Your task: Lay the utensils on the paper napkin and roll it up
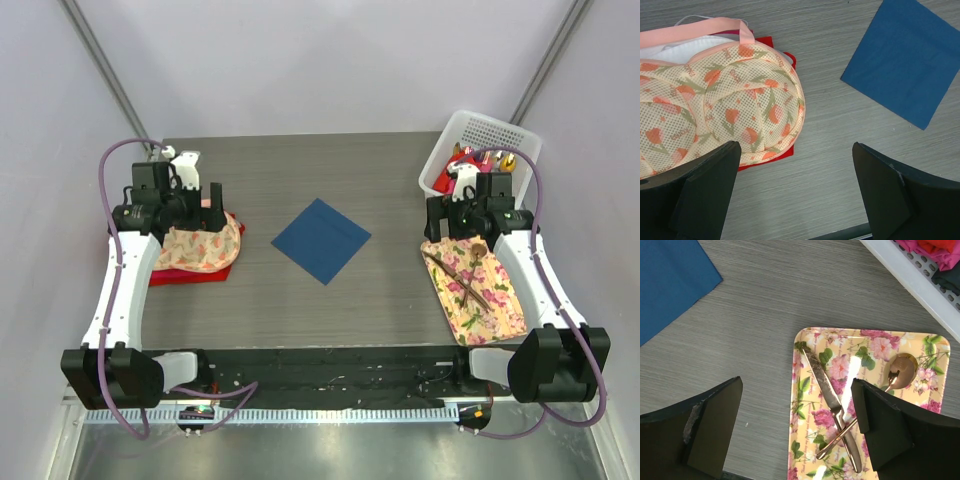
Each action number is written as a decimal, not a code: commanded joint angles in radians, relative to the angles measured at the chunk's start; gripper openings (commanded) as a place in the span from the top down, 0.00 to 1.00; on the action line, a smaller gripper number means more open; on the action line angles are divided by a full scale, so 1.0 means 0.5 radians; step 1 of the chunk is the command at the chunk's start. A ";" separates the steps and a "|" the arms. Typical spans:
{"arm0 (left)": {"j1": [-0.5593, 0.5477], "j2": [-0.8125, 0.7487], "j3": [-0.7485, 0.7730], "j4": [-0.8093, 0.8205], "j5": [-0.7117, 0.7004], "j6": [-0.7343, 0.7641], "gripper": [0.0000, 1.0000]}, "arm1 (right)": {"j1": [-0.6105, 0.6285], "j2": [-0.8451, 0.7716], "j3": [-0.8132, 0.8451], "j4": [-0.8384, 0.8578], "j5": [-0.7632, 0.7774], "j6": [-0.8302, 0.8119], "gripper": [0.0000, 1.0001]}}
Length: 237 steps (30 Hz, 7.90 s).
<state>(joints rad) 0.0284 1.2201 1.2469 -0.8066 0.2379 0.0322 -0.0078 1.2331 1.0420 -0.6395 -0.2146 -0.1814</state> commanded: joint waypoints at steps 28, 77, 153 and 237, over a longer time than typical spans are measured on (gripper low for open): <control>-0.005 -0.461 -0.318 0.561 0.435 -0.034 0.00 | -0.466 0.160 -0.163 -0.491 0.074 -0.889 0.10; -0.035 -0.382 -0.454 0.610 0.414 0.018 0.00 | -0.248 0.599 -0.491 -0.188 0.297 -1.490 0.60; -0.198 0.048 -0.616 0.760 0.405 -0.396 0.04 | 1.102 1.912 1.331 -0.098 -0.111 1.154 0.99; -0.198 0.072 -0.585 0.662 0.420 -0.313 0.02 | 1.148 1.900 1.637 -0.479 0.132 1.139 0.57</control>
<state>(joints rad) -0.0681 1.2613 0.9176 -0.4767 0.4274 -0.1482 0.5610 2.2433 1.8122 -0.8703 -0.1440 0.3824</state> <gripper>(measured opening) 0.983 0.421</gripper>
